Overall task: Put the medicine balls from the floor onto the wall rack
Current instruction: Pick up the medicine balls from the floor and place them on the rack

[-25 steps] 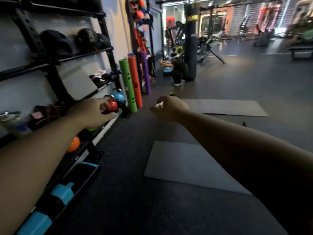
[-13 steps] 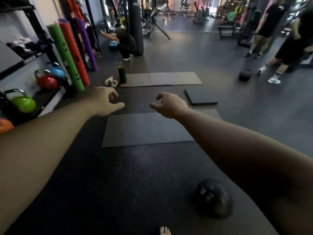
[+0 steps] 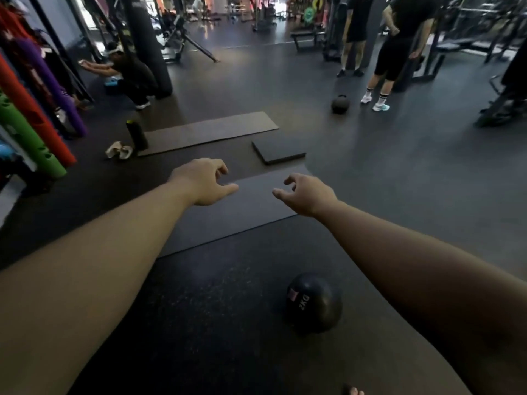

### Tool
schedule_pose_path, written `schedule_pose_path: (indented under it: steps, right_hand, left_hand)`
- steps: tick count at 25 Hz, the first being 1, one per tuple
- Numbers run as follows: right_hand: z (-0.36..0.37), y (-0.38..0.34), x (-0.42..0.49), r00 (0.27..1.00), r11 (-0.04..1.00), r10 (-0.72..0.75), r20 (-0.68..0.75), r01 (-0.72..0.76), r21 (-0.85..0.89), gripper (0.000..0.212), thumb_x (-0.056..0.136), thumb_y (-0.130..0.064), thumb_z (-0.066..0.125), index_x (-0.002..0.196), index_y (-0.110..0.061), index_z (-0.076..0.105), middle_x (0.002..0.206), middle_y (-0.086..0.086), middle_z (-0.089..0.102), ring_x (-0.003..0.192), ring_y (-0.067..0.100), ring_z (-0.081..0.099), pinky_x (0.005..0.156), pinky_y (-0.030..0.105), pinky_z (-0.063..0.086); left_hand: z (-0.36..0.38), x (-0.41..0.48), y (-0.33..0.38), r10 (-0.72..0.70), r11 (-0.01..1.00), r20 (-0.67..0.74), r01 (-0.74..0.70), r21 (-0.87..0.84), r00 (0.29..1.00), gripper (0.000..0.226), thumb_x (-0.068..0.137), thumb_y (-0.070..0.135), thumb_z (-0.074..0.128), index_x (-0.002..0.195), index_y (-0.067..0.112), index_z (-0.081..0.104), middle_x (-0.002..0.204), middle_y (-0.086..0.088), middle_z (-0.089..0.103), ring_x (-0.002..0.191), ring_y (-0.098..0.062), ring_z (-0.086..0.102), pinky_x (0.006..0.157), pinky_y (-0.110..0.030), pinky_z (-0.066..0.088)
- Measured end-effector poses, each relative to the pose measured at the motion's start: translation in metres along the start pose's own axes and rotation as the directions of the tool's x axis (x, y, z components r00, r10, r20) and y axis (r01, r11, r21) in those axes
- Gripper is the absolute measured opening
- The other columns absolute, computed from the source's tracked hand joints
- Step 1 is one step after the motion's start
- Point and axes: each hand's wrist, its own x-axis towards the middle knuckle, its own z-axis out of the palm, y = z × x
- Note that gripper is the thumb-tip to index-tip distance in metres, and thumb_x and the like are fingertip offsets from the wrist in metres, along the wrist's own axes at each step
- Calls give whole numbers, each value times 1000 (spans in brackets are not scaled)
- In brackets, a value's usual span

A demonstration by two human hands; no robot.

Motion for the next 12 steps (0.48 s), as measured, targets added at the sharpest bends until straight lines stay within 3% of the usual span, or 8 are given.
schedule_pose_path:
  steps: [7,12]
  right_hand:
    - [-39,165,58,998,995,23,58,-17,-97,70,93,-75,51,144,-28,56,140,4,67,128,31,61,104,50,49]
    - [-4,257,94,988,993,46,149,-28,-117,71,93,-76,48,145,-29,54,144,4,61,132,34,55,106,52,45]
  left_hand:
    - [86,99,130,-3,1000,89,4,-11,996,66,94,73,62,144,31,58,143,5,64,126,-22,63,98,-42,55]
    - [168,156,180,-36,999,176,42,-29,984,68,93,76,59,144,32,58,143,5,64,126,-23,64,100,-45,55]
